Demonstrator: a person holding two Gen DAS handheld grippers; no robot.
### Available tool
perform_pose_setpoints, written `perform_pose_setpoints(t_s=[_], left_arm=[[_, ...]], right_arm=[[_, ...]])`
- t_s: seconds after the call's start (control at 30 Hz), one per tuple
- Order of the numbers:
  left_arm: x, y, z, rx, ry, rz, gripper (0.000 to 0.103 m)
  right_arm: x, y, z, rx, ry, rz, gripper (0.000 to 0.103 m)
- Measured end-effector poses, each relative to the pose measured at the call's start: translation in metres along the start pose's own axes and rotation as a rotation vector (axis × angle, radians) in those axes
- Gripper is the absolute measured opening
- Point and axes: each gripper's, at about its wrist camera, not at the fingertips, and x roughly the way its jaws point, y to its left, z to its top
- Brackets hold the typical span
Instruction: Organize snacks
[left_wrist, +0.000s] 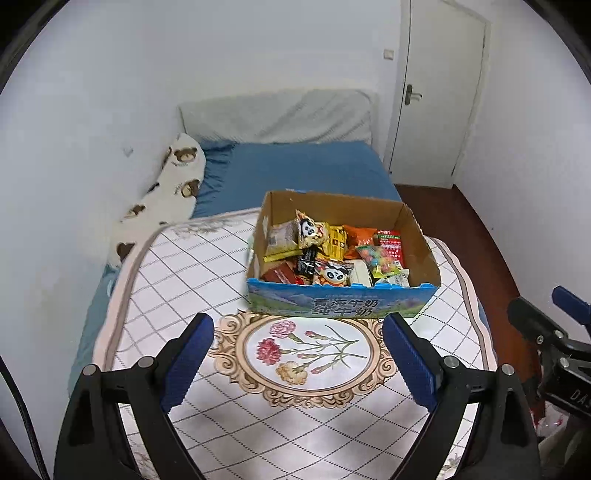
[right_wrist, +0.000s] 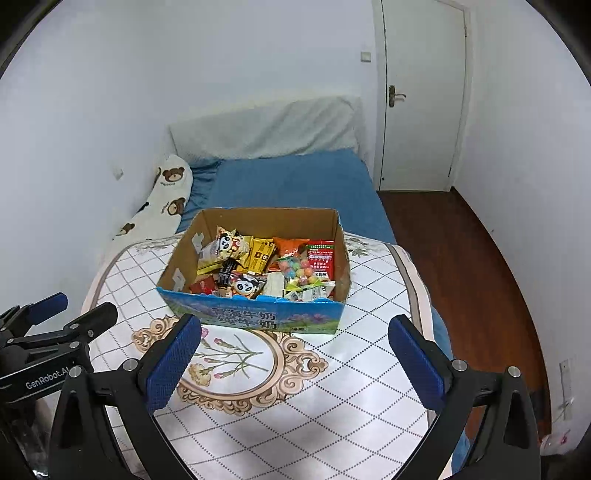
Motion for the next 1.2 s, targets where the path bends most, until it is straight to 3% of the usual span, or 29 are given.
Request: perform_pose_setpoints(t_s=[0.33,0.7,0.87,0.93,1.2], left_arm=[[-0.042,0.003,-0.015,0.009,-0.058,-0.003,0.094],[-0.048,0.001,-0.020,0.008,-0.084,0.006,0.094],[-0.038,0.001,-0.018,0.002,-0.082,0.016,0.094],[-0.030,0.001,-0.017,-0.002,-0.074,-0.001,0.099],[0.012,0.000,-0.004,-0.008,-0.050,0.048,0.102]], right_arm=[[-0.048,0.009,-0.012,-0.008,-0.063,0.000,0.103],[-0.065,0.011,-0.016,-0.002,-0.089,-0.015,0.103],[-0.058,0.012,-0.015,-0.004,-0.092,-0.030,0.103],[-0.050,0.011,-0.014,-0.003,-0.090,-0.044,0.103],[-0.009,0.002,-0.004,0.041,-0.078,-0.067,0.103]])
